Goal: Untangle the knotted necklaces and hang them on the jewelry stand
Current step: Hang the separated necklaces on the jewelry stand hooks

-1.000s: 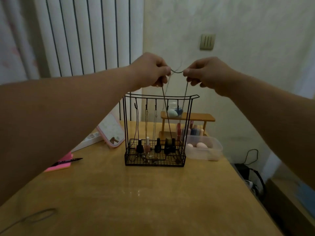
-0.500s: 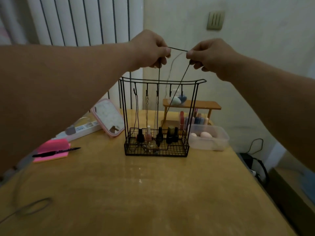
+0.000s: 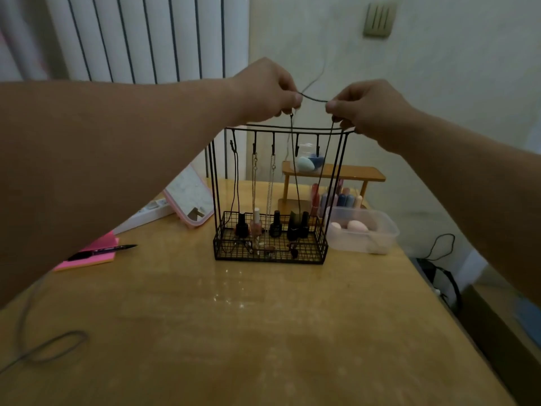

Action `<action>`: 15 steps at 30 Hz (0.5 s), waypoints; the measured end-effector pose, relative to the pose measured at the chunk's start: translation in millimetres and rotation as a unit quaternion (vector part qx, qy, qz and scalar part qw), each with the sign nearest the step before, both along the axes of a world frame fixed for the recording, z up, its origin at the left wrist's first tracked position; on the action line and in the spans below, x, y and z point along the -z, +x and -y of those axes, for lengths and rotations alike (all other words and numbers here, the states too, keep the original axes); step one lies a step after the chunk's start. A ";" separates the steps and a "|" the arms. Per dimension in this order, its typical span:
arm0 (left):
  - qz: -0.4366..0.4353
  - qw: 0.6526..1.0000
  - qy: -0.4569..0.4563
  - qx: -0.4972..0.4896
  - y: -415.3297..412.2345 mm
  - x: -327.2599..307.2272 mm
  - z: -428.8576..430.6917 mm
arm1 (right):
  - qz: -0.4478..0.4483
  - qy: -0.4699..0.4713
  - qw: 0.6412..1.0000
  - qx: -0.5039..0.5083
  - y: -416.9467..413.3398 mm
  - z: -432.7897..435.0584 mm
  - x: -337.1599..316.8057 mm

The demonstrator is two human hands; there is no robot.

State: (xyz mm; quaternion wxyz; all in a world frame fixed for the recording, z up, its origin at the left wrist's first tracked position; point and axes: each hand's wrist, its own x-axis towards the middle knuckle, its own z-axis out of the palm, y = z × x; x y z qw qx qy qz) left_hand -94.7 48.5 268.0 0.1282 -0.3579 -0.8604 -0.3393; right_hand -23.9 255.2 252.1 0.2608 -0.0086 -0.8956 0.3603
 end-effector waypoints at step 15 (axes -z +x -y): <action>0.024 1.000 0.001 -0.019 -1.6 11.8 12.5 | 0.001 0.011 1.000 -0.019 3.7 23.3 15.5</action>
